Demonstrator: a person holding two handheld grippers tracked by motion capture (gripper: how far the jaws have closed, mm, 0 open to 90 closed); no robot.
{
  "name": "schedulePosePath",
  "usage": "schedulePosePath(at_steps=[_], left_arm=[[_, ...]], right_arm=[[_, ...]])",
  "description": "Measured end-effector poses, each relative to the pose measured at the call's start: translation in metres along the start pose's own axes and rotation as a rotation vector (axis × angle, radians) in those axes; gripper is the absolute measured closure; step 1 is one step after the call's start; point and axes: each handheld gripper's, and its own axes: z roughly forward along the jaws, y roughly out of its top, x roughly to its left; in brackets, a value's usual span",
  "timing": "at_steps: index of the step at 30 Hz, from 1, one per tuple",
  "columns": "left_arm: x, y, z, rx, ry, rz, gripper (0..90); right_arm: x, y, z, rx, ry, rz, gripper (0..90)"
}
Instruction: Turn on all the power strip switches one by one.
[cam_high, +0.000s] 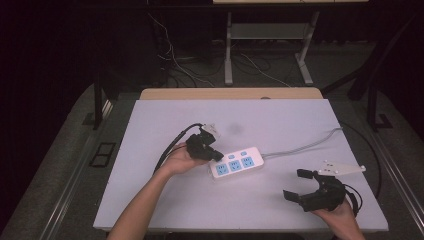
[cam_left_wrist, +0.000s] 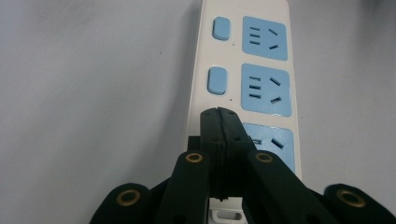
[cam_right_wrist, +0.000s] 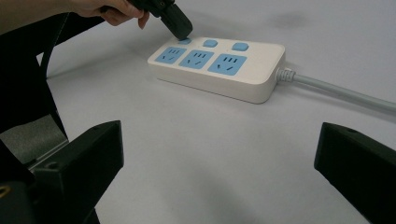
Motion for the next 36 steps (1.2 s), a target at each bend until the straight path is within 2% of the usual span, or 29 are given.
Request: schedulePosePath(at_steps=[9,22,28,36], left_arm=[[0.0009,-0.0019,0.0012,-0.01,-0.008,0.01,89.2],[0.0058,-0.0046,0.0022,-0.021,-0.034,-0.006,89.4],[0.0082,-0.0084,0.0026,-0.046,-0.053,-0.024,89.6],[0.0057,-0.0077,0.0031,-0.031,-0.033,-0.011,89.9]], right_arm=[[-0.0005,-0.0001,0.0002,0.0,0.001,-0.001,1.1],[-0.0006,-0.0002,-0.0009,-0.005,-0.003,0.001,1.1],[-0.0006,-0.0003,-0.0012,-0.009,-0.007,0.0,1.1],[-0.0005,-0.0001,-0.0017,-0.011,-0.008,0.001,1.1]])
